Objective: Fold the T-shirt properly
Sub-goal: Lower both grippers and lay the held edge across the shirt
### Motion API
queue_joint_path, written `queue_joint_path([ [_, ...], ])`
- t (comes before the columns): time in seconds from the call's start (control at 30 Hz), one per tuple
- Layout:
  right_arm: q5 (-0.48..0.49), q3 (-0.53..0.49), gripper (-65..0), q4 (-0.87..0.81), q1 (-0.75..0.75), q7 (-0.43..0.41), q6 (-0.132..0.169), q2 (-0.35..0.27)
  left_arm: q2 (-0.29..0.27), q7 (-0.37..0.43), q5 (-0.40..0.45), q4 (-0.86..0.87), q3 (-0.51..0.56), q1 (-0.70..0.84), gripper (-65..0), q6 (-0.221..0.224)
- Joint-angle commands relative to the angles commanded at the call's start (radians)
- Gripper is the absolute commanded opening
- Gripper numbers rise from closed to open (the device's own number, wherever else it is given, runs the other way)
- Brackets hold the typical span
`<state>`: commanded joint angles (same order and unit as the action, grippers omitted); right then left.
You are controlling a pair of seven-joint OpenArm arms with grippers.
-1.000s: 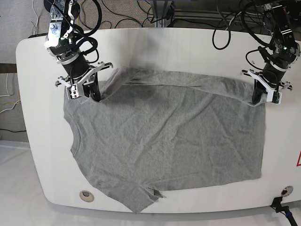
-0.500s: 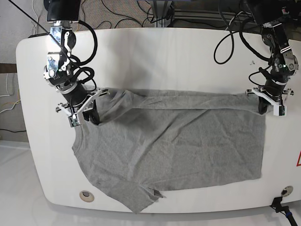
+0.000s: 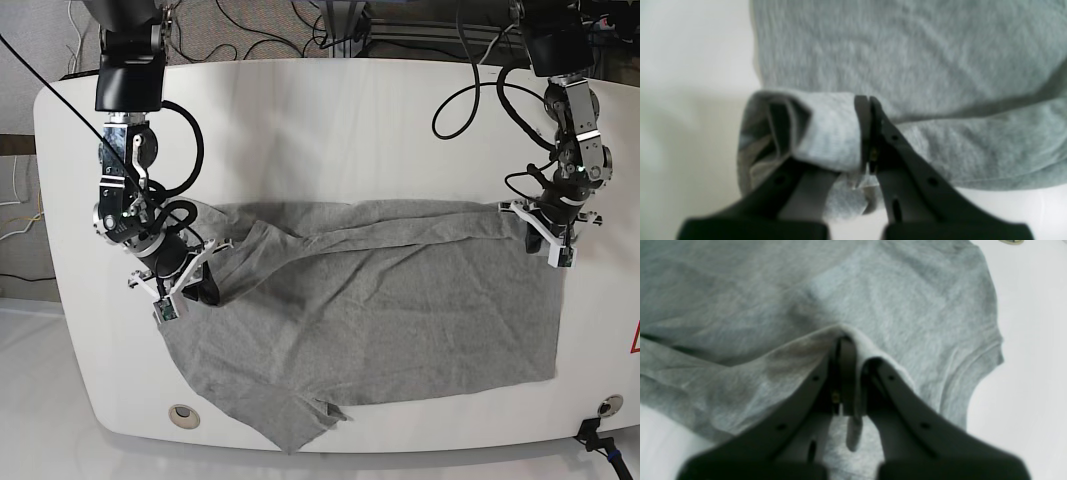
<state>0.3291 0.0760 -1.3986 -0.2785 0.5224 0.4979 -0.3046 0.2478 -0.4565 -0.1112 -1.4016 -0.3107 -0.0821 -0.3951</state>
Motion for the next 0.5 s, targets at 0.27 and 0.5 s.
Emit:
queue_joint_path([
  [0.27,-0.002,-0.091,-65.0,0.138,-0.077,-0.078,-0.003,-0.026,0.005,0.006,0.037,0.074,0.0,-0.091,-65.0,0.0],
  [0.5,-0.035,-0.092,-65.0,0.201,-0.112,-0.129,-0.005,-0.028,0.005,0.063,0.092,0.114,-0.005,-0.132,-65.0,0.0],
])
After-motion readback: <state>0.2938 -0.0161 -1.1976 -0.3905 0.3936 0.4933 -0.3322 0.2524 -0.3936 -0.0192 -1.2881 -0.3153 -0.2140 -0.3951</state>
